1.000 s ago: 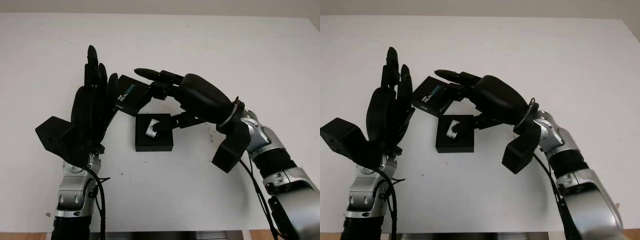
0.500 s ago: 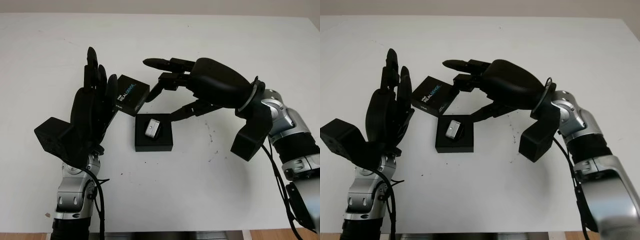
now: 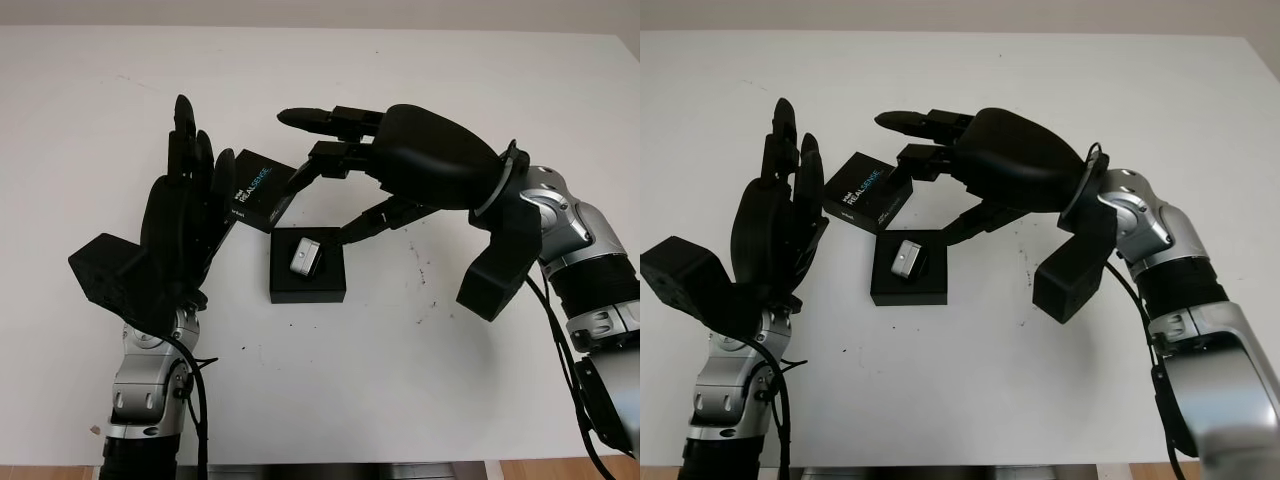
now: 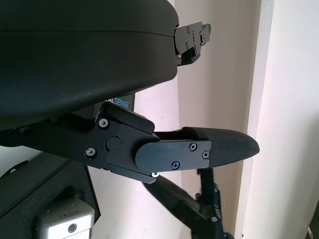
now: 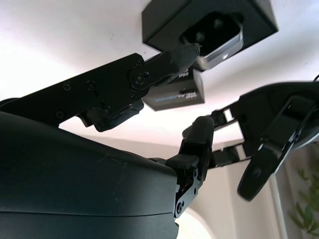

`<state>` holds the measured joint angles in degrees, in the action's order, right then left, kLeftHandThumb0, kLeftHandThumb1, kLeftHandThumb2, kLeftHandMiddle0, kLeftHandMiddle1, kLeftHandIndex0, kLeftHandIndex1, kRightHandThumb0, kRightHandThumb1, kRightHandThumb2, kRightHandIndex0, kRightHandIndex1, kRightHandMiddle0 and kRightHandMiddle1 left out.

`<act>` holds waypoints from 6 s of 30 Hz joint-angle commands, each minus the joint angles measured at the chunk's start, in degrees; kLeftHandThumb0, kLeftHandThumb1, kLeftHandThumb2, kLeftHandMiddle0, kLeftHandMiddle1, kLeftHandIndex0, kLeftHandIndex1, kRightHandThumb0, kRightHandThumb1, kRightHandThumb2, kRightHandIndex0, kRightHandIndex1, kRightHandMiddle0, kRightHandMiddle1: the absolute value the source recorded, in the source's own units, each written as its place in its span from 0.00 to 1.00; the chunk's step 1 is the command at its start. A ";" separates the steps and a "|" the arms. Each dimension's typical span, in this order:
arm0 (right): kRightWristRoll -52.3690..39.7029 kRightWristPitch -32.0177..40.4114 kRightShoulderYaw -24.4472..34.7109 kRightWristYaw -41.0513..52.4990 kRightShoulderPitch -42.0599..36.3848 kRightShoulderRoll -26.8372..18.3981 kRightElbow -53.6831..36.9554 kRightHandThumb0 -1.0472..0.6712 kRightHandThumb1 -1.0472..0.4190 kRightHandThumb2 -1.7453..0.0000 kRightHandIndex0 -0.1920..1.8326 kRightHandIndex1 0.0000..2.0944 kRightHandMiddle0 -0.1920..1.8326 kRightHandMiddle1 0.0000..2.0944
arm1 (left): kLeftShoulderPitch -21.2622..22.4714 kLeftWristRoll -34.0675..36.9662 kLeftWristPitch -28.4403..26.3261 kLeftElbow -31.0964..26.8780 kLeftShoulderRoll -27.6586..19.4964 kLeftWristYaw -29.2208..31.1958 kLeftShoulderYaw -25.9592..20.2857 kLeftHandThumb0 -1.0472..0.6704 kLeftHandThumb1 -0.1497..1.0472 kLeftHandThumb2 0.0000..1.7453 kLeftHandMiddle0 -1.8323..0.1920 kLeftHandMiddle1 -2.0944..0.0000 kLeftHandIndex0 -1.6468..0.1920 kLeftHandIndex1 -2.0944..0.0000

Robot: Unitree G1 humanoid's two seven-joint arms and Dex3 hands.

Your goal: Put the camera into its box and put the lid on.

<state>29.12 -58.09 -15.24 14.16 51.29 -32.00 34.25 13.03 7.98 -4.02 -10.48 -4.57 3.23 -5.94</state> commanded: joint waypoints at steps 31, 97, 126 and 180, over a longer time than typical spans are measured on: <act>19.72 -6.43 -7.29 -24.68 3.15 1.19 8.98 0.31 0.07 0.97 0.25 0.05 0.39 0.45 | -0.82 0.19 -0.75 -2.38 -0.73 0.08 -0.22 0.15 1.00 0.27 1.00 1.00 1.00 1.00; -28.50 55.79 15.15 30.72 -21.20 -14.01 -34.18 0.36 0.00 0.96 0.19 0.04 0.22 0.67 | -0.76 3.71 -3.24 -2.81 -3.64 3.90 -2.45 0.15 1.00 0.26 1.00 1.00 1.00 1.00; -10.67 24.40 12.94 7.97 -35.63 -5.15 -32.82 0.27 0.07 0.97 0.18 0.02 0.11 0.35 | -1.11 3.99 -3.97 -2.98 -4.16 4.47 -2.45 0.15 1.00 0.26 1.00 1.00 1.00 1.00; -4.78 31.73 6.64 -6.45 -30.57 3.12 -21.21 0.31 0.00 0.83 0.16 0.51 0.26 0.94 | -0.68 3.13 -3.52 -2.63 -5.51 5.14 -2.82 0.15 1.00 0.24 1.00 1.00 1.00 1.00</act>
<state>24.14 -26.74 -8.57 8.20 21.31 -29.58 14.41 12.60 11.27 -7.79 -12.48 -9.77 8.28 -8.76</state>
